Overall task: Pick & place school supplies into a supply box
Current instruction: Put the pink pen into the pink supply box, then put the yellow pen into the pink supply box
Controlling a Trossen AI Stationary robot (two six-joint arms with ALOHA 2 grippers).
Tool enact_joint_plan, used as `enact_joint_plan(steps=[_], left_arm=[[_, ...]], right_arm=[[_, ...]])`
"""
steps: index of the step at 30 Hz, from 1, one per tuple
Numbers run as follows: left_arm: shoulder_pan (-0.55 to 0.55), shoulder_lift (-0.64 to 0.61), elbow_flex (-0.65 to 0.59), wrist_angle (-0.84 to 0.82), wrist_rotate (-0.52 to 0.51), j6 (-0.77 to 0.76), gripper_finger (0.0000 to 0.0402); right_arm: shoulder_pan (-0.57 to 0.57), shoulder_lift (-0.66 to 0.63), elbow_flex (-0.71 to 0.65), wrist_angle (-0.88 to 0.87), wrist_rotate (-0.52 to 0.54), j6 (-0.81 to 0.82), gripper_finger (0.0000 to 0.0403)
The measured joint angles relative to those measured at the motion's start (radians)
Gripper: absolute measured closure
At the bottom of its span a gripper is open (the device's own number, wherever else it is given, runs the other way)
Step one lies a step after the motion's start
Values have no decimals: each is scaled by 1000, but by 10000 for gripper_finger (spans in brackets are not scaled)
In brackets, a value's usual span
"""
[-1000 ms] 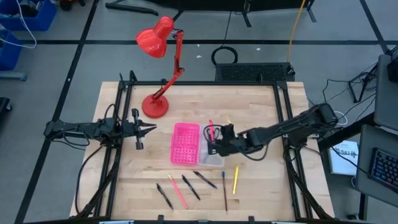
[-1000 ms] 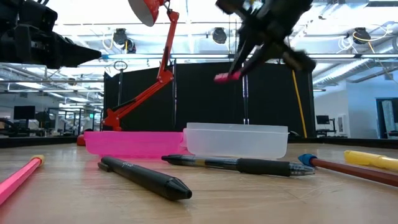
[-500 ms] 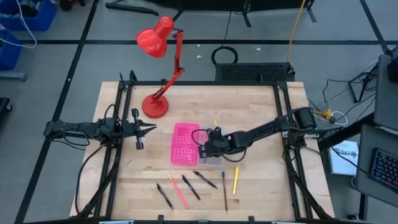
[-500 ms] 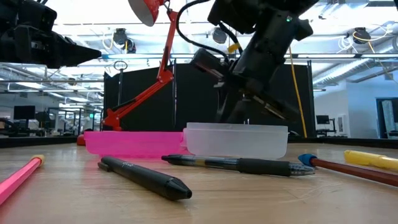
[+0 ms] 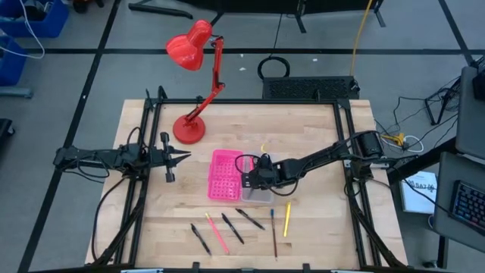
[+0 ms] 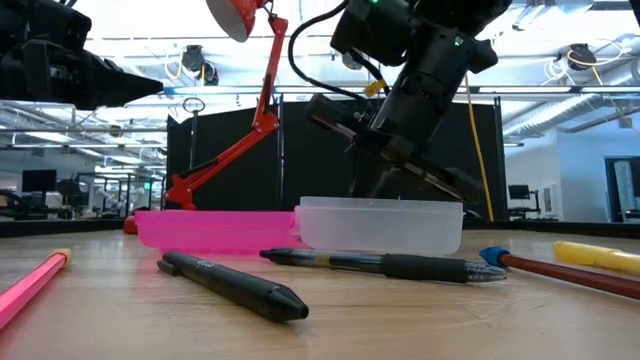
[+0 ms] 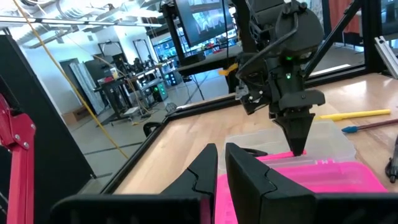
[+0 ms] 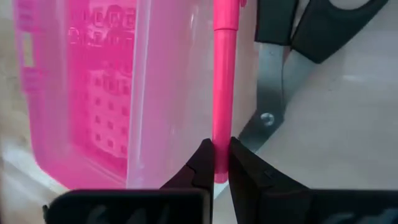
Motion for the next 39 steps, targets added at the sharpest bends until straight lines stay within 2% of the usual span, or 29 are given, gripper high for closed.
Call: enact_joint_plan(steps=[13,29,33,39], left_arm=[[0,0,0,-1,-1,24,360],[0,0,0,2,-1,26,360],[0,0,0,2,-1,25,360],[0,0,0,1,-1,20,360]], right_arm=[[-1,-1,0,-5,7,-79,369],[-1,-9,0,-4,6,-108,329],[1,-71,0,-11,11,-177,326],[55,-307,0,-114,161,-267,347]])
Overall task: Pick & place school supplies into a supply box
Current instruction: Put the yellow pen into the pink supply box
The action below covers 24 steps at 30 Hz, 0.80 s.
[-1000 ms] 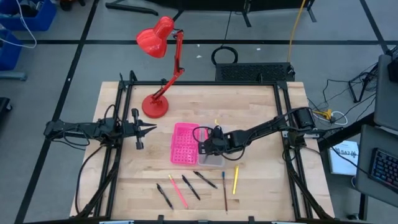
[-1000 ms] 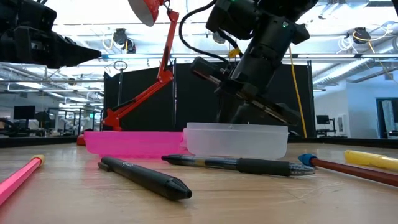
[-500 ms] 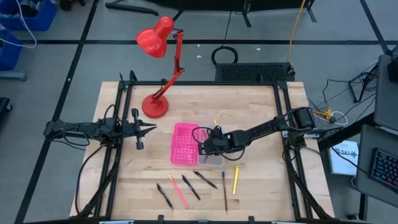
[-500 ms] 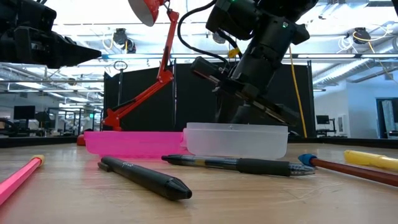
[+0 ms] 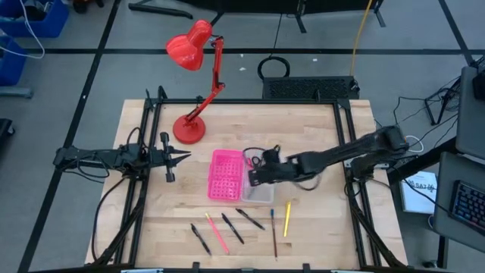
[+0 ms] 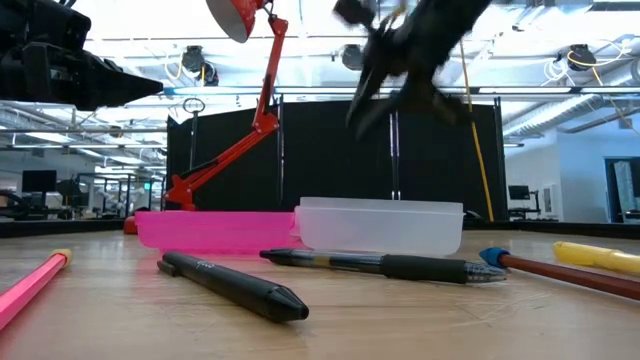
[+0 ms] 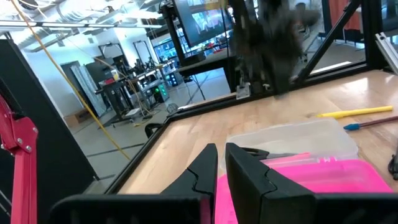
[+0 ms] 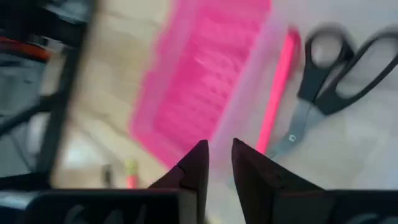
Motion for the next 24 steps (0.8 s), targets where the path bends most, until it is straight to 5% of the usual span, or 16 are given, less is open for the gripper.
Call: enact_joint_plan(steps=[5,8,14,24], left_arm=[[0,0,0,0,0,-3,360],[0,0,0,0,0,-32,360],[0,0,0,8,-17,-82,360],[0,0,0,7,-76,-112,360]], right_arm=[[110,-222,1,-180,32,-61,379],[219,-292,1,-317,148,-42,398],[366,-240,1,-687,327,375,402],[423,44,1,-638,-140,595,403]])
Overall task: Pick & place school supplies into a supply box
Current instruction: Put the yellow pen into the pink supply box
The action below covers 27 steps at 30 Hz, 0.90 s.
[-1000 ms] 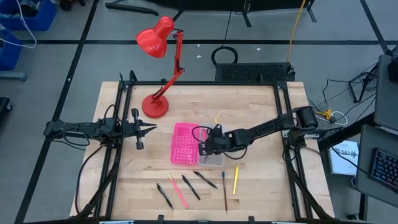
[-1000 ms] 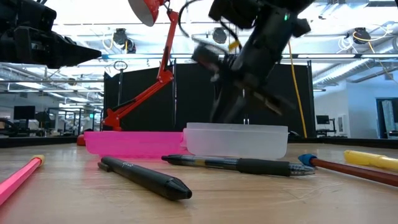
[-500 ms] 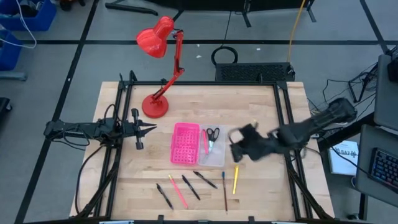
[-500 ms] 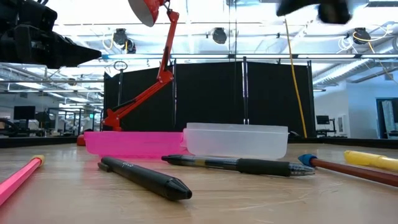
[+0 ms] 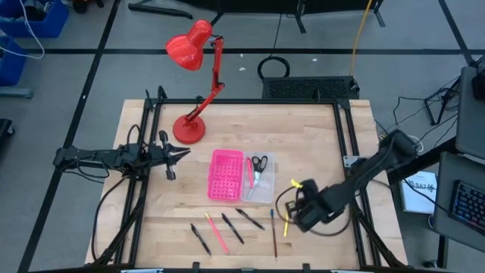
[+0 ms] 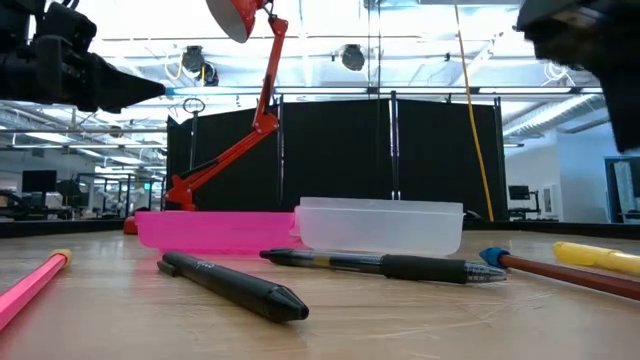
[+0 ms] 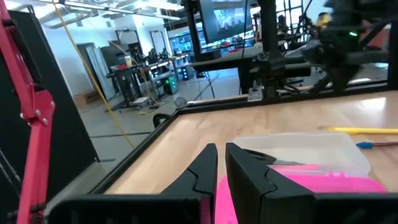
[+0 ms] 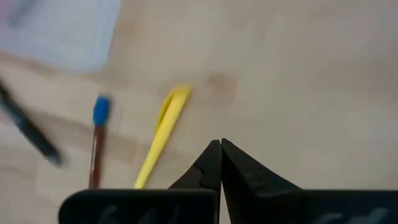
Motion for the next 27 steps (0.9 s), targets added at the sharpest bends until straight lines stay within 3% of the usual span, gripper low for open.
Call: enact_joint_plan(steps=[5,8,11,17,20,27], left_arm=[[0,2,0,-5,-10,24,360],[0,3,0,-6,-10,36,360],[0,3,0,-5,-5,37,360],[0,3,0,-5,-3,29,360],[0,3,0,-5,-2,30,360],[0,3,0,0,-3,40,360]], right_arm=[[38,110,46,244,-18,63,403],[61,186,148,287,-18,112,403],[80,276,297,198,-15,169,403],[82,435,572,-182,-18,213,403],[81,459,591,-251,-18,251,403],[56,458,560,-211,-66,289,403]])
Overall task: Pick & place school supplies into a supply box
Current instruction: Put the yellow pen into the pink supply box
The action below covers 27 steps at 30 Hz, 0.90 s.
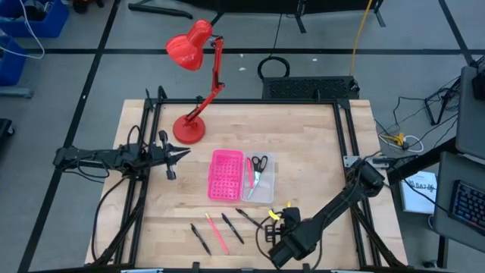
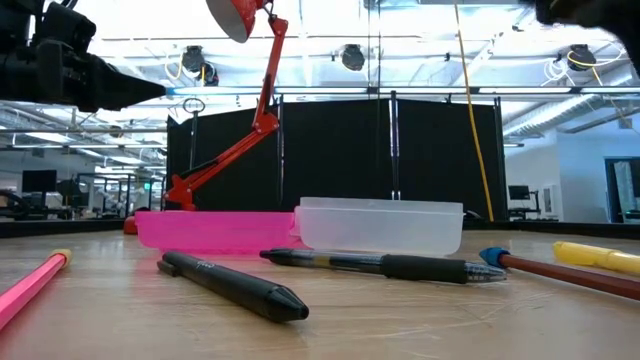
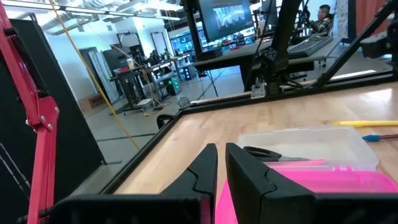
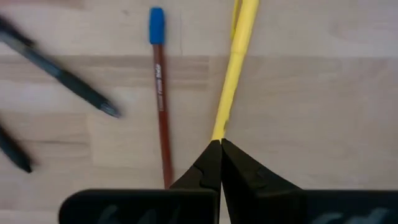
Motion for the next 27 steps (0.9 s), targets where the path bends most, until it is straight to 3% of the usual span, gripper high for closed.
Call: enact_joint_plan(steps=[4,9,17,21,27], left_arm=[[0,0,0,1,0,0,360],[0,0,0,1,0,-15,360],[0,0,0,1,0,-34,360],[0,0,0,0,0,-34,360],[0,0,0,-4,0,-34,360]], right_arm=[[-12,0,-35,22,-51,-45,403],[-12,0,-89,116,16,-133,403],[-26,0,-120,137,-82,-130,396],[-32,0,-121,97,-80,-123,363],[-59,0,-121,86,-21,-158,283]])
